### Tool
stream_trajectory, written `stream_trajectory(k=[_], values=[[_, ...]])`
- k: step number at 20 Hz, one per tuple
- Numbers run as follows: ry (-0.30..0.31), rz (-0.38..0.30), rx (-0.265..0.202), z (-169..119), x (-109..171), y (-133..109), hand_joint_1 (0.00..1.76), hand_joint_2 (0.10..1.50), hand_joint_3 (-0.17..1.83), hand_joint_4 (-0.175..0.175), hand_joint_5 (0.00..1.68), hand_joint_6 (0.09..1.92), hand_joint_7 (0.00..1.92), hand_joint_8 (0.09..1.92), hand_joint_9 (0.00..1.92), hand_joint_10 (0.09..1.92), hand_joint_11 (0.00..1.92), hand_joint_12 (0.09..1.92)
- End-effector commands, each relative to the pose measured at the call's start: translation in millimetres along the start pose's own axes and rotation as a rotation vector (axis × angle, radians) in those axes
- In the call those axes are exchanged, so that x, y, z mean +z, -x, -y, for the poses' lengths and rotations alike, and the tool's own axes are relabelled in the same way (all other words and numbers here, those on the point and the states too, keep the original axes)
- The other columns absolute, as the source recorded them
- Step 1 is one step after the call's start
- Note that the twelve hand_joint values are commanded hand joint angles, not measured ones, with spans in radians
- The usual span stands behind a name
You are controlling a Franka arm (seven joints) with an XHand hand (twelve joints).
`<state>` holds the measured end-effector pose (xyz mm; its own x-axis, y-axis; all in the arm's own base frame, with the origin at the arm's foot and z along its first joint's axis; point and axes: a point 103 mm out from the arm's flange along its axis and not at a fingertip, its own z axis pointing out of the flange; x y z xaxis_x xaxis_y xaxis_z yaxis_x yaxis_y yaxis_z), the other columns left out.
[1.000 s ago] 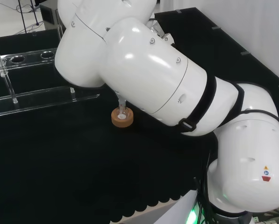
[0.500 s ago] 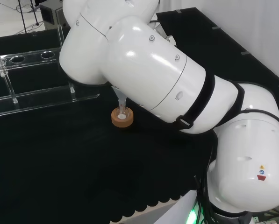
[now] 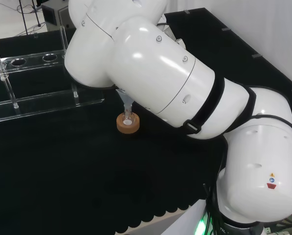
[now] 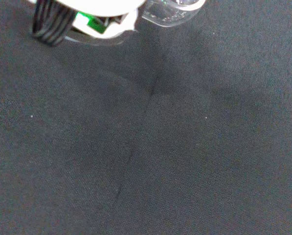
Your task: Put the weighing funnel back on the table.
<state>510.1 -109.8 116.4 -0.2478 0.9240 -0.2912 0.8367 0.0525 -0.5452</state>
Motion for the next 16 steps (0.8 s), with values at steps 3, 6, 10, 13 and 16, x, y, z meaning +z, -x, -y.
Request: stream_trajectory(k=[3,6,10,13,16], values=[[-0.005,-0.001,-0.004,-6.2,5.6,-1.5,1.09,0.68,0.76,0.149,1.12,0.99,0.81,0.68,1.14,0.40,0.84,1.04],[-0.007,-0.004,-0.005,-7.6,5.8,-3.2,1.09,0.68,0.76,0.148,1.11,0.99,0.81,0.68,1.14,0.40,0.85,1.03],[-0.003,-0.009,-0.012,-8.9,6.8,-4.7,1.09,0.68,0.76,0.147,1.11,0.99,0.81,0.68,1.14,0.40,0.85,1.03],[-0.007,-0.006,-0.010,-9.9,7.5,-6.1,1.09,0.68,0.76,0.146,1.11,0.99,0.81,0.68,1.14,0.40,0.85,1.03],[-0.013,0.000,-0.014,-12.7,8.8,-11.5,1.09,0.68,0.76,0.145,1.11,1.00,0.81,0.68,1.14,0.40,0.85,1.03]])
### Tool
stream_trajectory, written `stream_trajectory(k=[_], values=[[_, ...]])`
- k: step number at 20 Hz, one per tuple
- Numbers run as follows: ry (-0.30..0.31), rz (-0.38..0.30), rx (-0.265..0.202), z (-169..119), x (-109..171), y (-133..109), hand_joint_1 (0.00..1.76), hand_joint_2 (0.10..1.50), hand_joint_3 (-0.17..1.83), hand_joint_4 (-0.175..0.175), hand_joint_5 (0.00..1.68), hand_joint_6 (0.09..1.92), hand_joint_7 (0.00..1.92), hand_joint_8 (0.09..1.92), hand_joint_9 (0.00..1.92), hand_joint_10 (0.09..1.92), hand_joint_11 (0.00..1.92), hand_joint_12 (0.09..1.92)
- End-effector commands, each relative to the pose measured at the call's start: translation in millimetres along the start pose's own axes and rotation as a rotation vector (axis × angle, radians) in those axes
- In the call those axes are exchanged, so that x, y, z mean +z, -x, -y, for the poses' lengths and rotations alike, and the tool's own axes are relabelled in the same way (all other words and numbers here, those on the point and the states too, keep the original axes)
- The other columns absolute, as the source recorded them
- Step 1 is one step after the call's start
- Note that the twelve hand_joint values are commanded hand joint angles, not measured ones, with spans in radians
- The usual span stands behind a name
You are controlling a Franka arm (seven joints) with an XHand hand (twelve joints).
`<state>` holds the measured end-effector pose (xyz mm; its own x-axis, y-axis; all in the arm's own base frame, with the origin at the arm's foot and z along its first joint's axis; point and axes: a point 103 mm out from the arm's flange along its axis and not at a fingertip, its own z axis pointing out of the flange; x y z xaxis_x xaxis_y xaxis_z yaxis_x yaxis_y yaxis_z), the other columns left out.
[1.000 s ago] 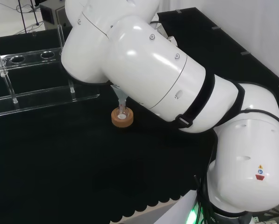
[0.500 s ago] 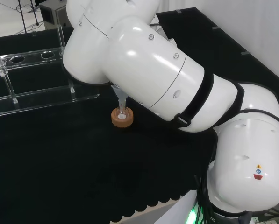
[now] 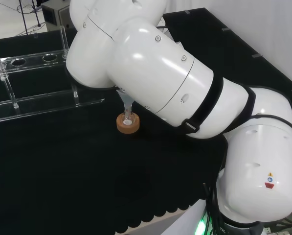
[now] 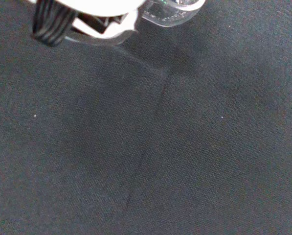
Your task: Put the weighing funnel back on the table.
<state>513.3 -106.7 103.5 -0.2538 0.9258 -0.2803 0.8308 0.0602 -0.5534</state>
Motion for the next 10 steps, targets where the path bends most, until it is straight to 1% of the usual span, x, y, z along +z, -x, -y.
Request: stream_trajectory(k=[1,6,10], values=[[-0.012,0.006,-0.007,-3.8,1.9,-7.0,1.09,0.68,0.76,0.144,1.11,1.00,0.81,0.68,1.14,0.40,0.85,1.03],[-0.010,0.007,-0.017,-5.3,2.6,-8.8,1.09,0.68,0.76,0.141,1.11,1.00,0.85,0.69,1.14,0.40,0.85,1.03],[-0.011,0.011,-0.015,-5.4,1.9,-8.7,1.09,0.69,0.75,0.136,1.11,1.00,0.83,0.68,1.13,0.39,0.85,1.03]])
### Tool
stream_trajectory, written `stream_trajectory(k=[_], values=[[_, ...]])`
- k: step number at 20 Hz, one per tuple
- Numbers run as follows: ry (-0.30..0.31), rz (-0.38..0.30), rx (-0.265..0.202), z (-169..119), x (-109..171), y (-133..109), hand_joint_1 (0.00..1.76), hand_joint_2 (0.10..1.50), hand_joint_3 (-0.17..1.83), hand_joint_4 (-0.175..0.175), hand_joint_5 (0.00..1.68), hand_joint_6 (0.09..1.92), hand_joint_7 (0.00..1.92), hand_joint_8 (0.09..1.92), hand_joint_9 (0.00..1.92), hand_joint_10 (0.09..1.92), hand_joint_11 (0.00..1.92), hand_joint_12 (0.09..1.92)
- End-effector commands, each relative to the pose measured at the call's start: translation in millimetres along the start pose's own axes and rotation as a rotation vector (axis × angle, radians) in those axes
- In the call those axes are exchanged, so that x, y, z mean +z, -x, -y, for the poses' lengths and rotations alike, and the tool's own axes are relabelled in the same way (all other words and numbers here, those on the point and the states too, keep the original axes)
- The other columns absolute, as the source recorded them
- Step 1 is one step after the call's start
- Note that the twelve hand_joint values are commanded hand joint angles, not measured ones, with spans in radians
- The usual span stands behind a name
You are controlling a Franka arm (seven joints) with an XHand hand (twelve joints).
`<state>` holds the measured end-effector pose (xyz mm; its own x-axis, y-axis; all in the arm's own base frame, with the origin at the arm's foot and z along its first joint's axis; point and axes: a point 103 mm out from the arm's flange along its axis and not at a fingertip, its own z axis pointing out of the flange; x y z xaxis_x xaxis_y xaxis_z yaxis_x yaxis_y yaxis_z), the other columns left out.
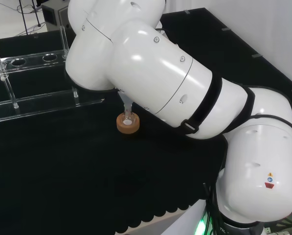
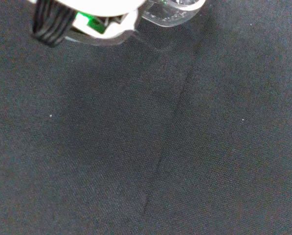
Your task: Put the weighing funnel back on the table.
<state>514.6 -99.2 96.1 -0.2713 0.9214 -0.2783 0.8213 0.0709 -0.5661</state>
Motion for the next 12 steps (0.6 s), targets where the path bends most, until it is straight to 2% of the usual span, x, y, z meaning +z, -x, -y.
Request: stream_trajectory(k=[1,4,5,7,8,10,12], values=[[-0.002,0.001,0.008,0.3,-0.6,0.3,1.09,0.71,0.71,0.128,1.10,1.00,0.80,0.69,1.12,0.39,0.85,1.03],[0.011,0.002,0.014,2.5,-2.5,1.0,1.06,0.88,0.43,0.130,1.02,1.01,0.67,0.73,1.02,0.42,0.76,1.10],[0.011,-0.001,0.015,4.7,-3.8,2.2,1.04,0.86,0.40,0.083,0.92,0.98,0.61,0.74,0.96,0.44,0.71,1.14],[0.006,-0.002,0.014,8.9,-5.4,5.0,1.01,0.74,0.56,0.009,0.66,0.90,0.50,0.74,0.83,0.51,0.57,1.21],[0.002,-0.001,0.016,10.6,-5.7,6.2,1.00,0.69,0.63,-0.013,0.54,0.84,0.46,0.74,0.77,0.55,0.51,1.24],[-0.010,-0.002,0.019,13.4,-5.5,7.6,0.99,0.62,0.72,-0.042,0.38,0.65,0.37,0.74,0.67,0.60,0.43,1.29],[-0.016,0.003,0.021,16.7,-6.0,8.0,0.98,0.60,0.75,-0.055,0.33,0.49,0.30,0.74,0.60,0.64,0.38,1.31]])
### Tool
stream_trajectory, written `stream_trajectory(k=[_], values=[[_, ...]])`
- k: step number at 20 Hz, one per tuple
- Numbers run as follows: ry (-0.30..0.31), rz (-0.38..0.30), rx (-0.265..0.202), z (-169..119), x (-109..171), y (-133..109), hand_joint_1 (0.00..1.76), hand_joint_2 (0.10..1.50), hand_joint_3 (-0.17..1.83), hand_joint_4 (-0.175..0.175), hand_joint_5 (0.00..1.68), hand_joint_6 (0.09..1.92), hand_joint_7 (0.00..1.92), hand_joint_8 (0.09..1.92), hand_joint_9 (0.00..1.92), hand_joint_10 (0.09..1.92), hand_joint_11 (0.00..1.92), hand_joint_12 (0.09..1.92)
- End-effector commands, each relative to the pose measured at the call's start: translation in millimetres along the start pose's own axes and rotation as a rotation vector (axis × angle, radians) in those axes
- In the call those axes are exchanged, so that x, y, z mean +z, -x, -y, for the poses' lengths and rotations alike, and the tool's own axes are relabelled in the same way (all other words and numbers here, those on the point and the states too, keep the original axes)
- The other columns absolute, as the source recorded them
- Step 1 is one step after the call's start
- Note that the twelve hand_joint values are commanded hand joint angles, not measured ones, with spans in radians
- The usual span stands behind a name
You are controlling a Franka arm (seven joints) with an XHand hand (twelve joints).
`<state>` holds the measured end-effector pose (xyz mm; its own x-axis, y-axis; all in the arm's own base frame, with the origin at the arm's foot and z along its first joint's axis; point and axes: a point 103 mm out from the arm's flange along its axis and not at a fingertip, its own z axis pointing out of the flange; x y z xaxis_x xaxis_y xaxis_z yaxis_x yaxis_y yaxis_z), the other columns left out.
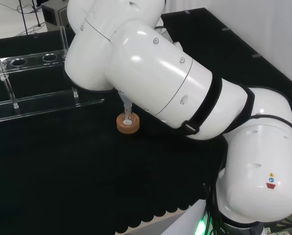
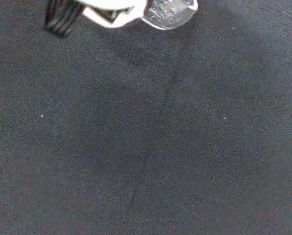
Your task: Put the weighing funnel back on the table.
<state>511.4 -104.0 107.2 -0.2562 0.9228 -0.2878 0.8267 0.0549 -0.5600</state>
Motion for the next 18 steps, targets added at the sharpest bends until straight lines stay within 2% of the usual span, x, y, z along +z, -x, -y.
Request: stream_trajectory(k=[1,8,18], values=[[-0.018,0.006,0.004,9.3,-1.4,1.5,0.98,0.59,0.75,-0.058,0.32,0.44,0.28,0.73,0.57,0.64,0.36,1.31],[0.027,0.010,0.025,33.0,-21.6,8.3,0.95,0.59,0.74,-0.067,0.30,0.24,0.20,0.71,0.46,0.66,0.27,1.34],[0.106,0.014,0.074,81.3,-57.4,17.7,0.94,0.59,0.73,-0.066,0.33,0.16,0.21,0.71,0.46,0.67,0.26,1.35]])
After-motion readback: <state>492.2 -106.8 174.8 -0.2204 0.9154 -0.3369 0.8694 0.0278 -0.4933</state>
